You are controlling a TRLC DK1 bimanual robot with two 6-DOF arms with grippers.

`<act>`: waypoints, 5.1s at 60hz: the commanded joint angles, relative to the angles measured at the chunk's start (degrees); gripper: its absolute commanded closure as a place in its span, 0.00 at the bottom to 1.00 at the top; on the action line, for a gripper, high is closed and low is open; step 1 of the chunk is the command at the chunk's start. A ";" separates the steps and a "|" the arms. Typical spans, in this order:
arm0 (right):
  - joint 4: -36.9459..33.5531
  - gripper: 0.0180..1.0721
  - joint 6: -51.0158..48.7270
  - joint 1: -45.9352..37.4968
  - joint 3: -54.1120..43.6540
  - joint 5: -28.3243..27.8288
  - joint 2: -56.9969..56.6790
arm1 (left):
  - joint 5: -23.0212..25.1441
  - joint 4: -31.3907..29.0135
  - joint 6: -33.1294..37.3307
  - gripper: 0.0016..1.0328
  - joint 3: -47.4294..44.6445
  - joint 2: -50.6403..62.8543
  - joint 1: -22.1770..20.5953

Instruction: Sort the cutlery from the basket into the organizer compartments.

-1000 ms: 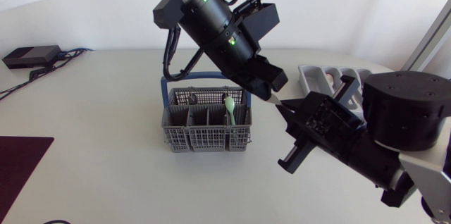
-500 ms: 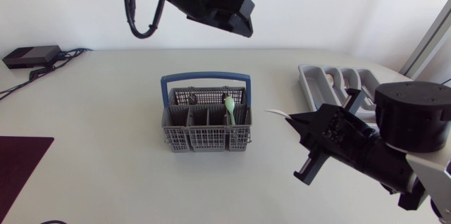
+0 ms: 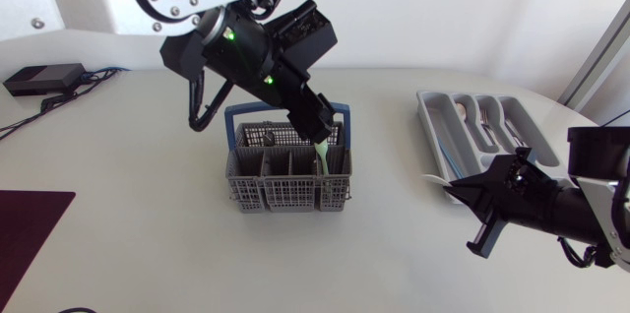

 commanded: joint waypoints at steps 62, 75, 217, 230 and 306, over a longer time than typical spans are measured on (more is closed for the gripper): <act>-46.83 0.94 -48.11 -32.65 56.91 -3.39 61.79 | -6.21 14.65 9.29 0.37 -17.04 -4.91 -4.97; -46.92 0.94 -49.08 -32.65 59.81 -0.92 65.83 | -6.39 16.06 9.38 0.37 -18.45 -5.43 -5.32; -26.44 0.13 -15.50 -6.46 14.02 -12.97 4.75 | -9.38 58.95 -6.09 0.37 -36.73 4.59 -1.19; -26.44 0.13 -15.68 -6.46 13.58 -13.23 4.66 | -9.38 61.23 -7.23 0.37 -36.29 6.96 0.04; -24.94 0.13 -16.65 -6.81 11.91 -13.32 5.01 | 0.91 57.63 -6.00 0.47 -29.26 10.30 1.53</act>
